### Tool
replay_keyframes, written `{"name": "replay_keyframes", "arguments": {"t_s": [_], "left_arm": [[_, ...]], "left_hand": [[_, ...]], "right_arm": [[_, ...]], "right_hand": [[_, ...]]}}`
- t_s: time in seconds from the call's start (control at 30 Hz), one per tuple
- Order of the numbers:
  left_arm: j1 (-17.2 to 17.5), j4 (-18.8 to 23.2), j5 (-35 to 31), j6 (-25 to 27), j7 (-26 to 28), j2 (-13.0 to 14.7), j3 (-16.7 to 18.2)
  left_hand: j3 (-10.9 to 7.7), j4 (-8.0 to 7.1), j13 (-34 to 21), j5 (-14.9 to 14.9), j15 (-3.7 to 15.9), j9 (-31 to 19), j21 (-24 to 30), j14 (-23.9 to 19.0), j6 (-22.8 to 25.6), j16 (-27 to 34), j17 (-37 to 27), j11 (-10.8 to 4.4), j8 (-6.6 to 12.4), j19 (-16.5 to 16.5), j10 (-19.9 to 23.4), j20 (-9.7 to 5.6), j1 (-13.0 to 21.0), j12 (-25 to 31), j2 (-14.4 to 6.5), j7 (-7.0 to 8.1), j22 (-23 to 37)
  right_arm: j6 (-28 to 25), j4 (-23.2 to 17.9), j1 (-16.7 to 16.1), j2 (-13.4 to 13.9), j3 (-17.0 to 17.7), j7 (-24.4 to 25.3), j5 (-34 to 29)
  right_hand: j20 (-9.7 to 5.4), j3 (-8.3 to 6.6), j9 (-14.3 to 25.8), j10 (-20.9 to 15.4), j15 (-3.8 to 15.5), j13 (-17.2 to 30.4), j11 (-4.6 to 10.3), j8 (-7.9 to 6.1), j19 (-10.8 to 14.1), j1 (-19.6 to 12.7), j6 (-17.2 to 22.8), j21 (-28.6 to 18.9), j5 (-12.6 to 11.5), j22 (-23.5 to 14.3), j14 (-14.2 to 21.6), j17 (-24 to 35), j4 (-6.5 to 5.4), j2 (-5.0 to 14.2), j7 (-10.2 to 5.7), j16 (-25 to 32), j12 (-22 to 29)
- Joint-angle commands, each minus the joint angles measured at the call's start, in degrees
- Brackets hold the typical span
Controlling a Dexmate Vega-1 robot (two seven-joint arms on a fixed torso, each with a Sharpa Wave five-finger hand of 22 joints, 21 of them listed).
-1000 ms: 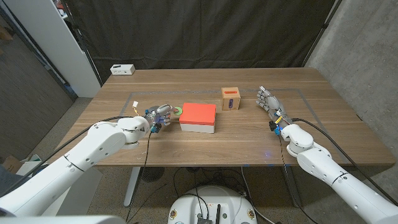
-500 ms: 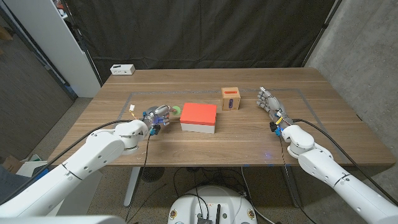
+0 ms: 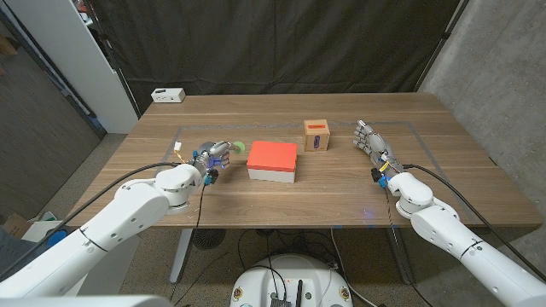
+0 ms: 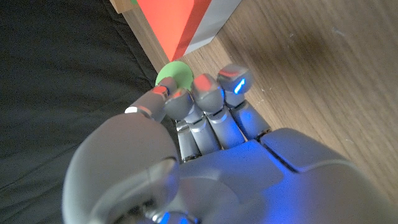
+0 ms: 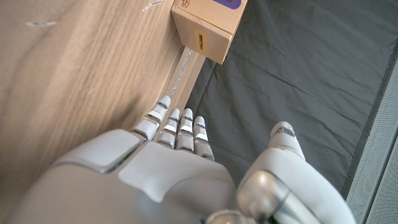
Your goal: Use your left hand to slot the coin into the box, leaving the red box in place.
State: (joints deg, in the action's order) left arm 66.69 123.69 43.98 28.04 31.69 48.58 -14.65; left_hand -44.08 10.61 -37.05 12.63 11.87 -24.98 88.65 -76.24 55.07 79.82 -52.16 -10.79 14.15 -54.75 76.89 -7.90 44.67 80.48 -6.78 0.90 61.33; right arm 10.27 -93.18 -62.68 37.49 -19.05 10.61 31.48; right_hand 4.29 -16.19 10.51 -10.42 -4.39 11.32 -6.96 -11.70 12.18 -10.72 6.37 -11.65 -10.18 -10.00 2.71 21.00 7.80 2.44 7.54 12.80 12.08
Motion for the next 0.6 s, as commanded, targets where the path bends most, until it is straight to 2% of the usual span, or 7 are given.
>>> {"name": "replay_keyframes", "arguments": {"t_s": [0.03,0.33,0.6], "left_arm": [[0.84,2.26,-4.64,-0.95,2.17,1.3,1.14],[-0.87,2.47,-7.32,-1.36,1.18,1.05,1.2],[-4.18,2.88,-8.68,1.63,-0.44,1.52,0.06]], "left_hand": [[0.26,0.07,-0.16,0.4,0.22,0.09,0.39,-0.2,4.72,-0.27,0.06,-0.07,-0.57,0.16,0.34,-4.35,0.94,0.15,0.1,-3.99,0.37],[0.52,0.06,0.08,0.41,0.22,0.18,0.38,-0.59,5.1,-0.2,-0.02,-0.16,-1.2,0.0,0.57,-4.35,1.5,0.13,0.25,-4.12,0.61],[0.6,0.04,-0.09,0.42,0.23,0.2,0.38,-0.57,5.29,-0.26,-0.07,-0.11,-1.41,0.03,0.63,-4.34,1.68,0.31,0.32,-4.2,0.76]], "right_arm": [[0.72,-1.12,-1.21,0.16,0.45,0.55,-0.12],[0.73,-2.76,-2.37,0.41,1.04,1.6,-0.32],[2.46,-1.57,-2.3,-0.32,0.99,0.5,-0.01]], "right_hand": [[0.31,0.07,0.28,-0.6,-0.01,0.2,-0.07,0.22,0.33,0.01,0.36,0.03,0.17,-0.15,0.15,0.11,0.25,-0.07,0.11,0.25,-0.07],[0.28,0.06,0.28,-0.64,-0.05,0.21,-0.01,0.22,0.37,0.01,0.38,0.03,0.17,-0.15,0.17,0.1,0.26,-0.05,0.1,0.25,-0.07],[0.19,0.06,0.28,-0.58,-0.05,0.21,0.03,0.22,0.39,0.01,0.41,0.04,0.17,-0.15,0.17,0.08,0.27,-0.03,0.13,0.24,-0.12]]}}
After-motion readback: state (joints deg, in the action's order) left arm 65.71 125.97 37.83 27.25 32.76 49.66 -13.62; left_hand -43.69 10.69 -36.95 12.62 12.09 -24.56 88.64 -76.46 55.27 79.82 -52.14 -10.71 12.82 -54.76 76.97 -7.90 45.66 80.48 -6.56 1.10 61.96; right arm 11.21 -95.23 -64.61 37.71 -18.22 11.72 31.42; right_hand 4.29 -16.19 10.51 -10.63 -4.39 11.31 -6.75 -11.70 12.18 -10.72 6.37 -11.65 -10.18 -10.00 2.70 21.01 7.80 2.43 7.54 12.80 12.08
